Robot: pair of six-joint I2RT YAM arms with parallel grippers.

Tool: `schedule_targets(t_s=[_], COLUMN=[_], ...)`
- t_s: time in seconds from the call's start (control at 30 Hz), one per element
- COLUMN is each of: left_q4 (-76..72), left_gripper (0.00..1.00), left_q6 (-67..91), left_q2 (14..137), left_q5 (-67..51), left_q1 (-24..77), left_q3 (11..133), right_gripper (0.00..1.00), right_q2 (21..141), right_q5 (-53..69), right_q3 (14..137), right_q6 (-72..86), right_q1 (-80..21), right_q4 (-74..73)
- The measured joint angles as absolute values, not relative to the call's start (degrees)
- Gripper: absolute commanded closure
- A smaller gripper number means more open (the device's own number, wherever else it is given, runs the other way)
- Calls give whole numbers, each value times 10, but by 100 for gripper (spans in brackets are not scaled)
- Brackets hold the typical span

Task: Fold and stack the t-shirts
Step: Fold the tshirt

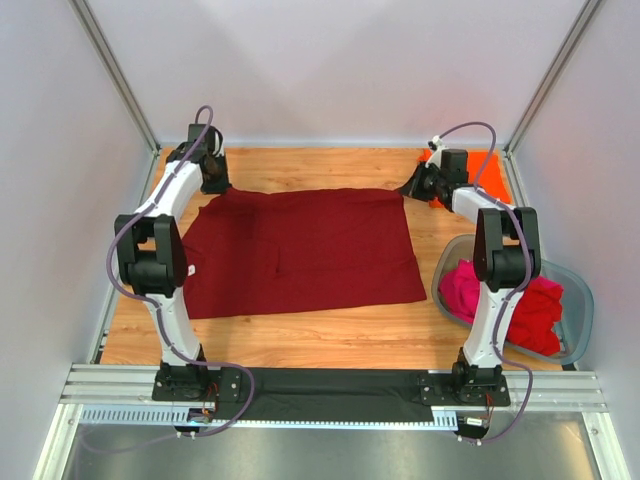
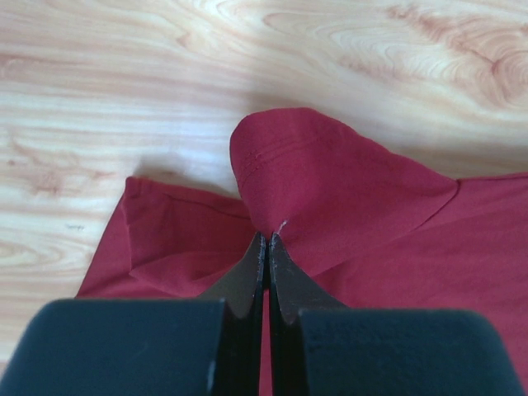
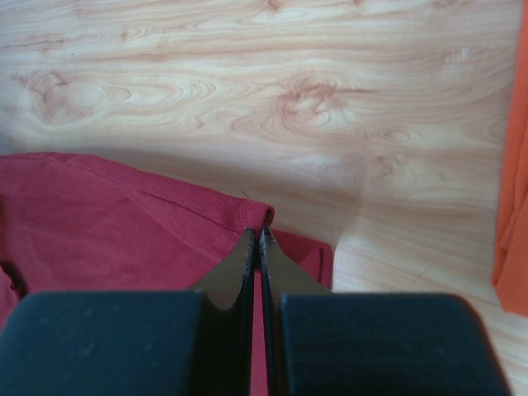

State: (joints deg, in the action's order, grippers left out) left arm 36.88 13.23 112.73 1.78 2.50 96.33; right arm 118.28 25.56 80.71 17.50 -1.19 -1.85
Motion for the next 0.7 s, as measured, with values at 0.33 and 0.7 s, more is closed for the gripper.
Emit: schedule_targets(t_s=[0.33, 0.7], left_q4=[382, 456], left_gripper=[100, 100], left_q6=[141, 149], left_q2=[1059, 1022], left_q5=[26, 37], left_q1=[31, 43], left_q3=[906, 862], right_gripper=[100, 100], right_q2=[1110, 1044], right_q5=[247, 210], right_q3=[721, 681], right_q6=[172, 154], right_q1=[-12, -12], right_q4=[-6, -56])
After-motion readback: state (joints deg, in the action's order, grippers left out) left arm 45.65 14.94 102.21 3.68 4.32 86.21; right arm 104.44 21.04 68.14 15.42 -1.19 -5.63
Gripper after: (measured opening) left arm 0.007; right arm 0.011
